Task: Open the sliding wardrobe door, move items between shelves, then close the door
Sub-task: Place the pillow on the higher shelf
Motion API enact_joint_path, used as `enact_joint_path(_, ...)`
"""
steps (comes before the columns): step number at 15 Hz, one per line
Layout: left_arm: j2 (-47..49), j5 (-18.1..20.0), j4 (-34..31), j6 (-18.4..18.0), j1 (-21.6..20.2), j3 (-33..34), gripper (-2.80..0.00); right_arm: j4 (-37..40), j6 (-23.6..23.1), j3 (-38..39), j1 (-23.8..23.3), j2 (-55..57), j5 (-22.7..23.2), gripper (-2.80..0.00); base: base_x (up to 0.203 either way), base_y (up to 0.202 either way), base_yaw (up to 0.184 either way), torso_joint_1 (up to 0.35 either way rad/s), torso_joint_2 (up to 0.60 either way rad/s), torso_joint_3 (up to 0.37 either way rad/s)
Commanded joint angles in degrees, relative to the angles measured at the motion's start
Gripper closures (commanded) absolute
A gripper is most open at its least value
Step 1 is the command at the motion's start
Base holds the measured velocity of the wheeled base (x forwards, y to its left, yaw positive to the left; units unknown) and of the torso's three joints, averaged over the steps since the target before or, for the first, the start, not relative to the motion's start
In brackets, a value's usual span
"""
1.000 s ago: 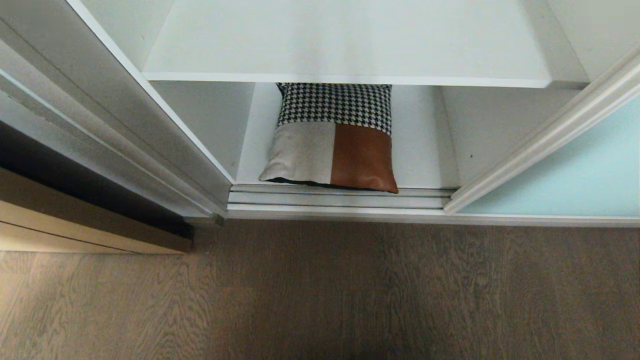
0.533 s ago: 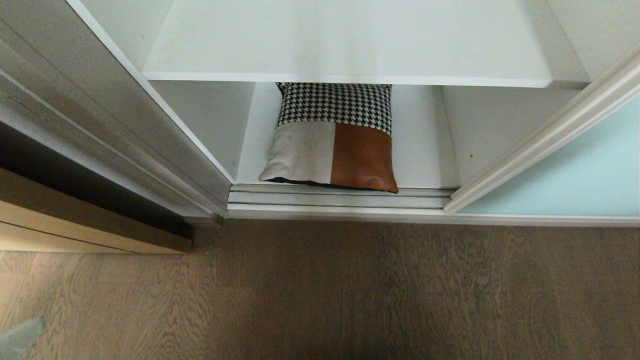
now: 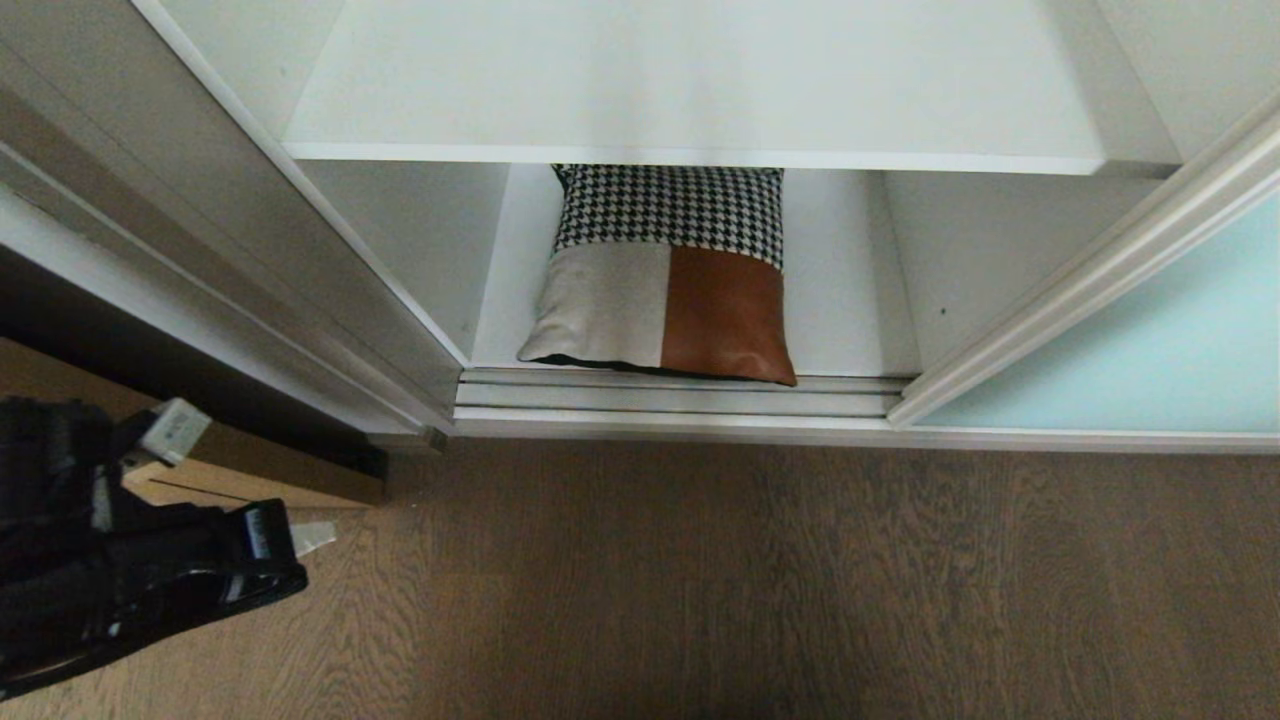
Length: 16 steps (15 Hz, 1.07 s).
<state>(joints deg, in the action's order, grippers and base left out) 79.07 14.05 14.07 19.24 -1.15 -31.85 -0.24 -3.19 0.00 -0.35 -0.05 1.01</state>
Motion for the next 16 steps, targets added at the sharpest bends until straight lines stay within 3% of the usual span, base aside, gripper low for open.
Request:
enact_joint_path(1, 17.5, 2.1, 9.0, 0.2, 0.0, -0.4, 0.0, 0.0, -0.1, 0.0, 0.0, 0.0, 0.0, 0.0, 0.0, 0.0, 0.0, 0.0, 0.0, 0.0)
enact_joint_path(4, 31.3, 3.5, 25.7, -0.3, 0.1, -2.3, 0.0, 0.0, -0.1, 0.0, 0.0, 0.0, 0.0, 0.0, 0.0, 0.0, 0.0, 0.0, 0.0, 0.0)
enact_joint_path(6, 36.6, 4.1, 30.2, -0.4, 1.1, -7.3, 0.0, 0.0, -0.1, 0.0, 0.0, 0.0, 0.0, 0.0, 0.0, 0.0, 0.0, 0.0, 0.0, 0.0)
enact_joint_path(10, 45.3, 4.6, 29.9, 0.2, 2.7, -18.2, 0.0, 0.0, -0.1, 0.0, 0.0, 0.0, 0.0, 0.0, 0.0, 0.0, 0.0, 0.0, 0.0, 0.0)
enact_joint_path(14, 47.4, 7.3, 22.7, 2.4, 3.2, -28.5, 0.0, 0.0, -0.1, 0.0, 0.0, 0.0, 0.0, 0.0, 0.0, 0.0, 0.0, 0.0, 0.0, 0.0)
enact_joint_path(15, 47.4, 7.8, 21.8, 2.8, 3.2, -30.7, -2.8, 0.0, -0.1, 0.0, 0.0, 0.0, 0.0, 0.0, 0.0, 0.0, 0.0, 0.0, 0.0, 0.0)
enact_joint_path(16, 47.2, 8.1, 21.4, 3.1, 3.3, -32.3, -2.8, 0.0, -0.1, 0.0, 0.0, 0.0, 0.0, 0.0, 0.0, 0.0, 0.0, 0.0, 0.0, 0.0)
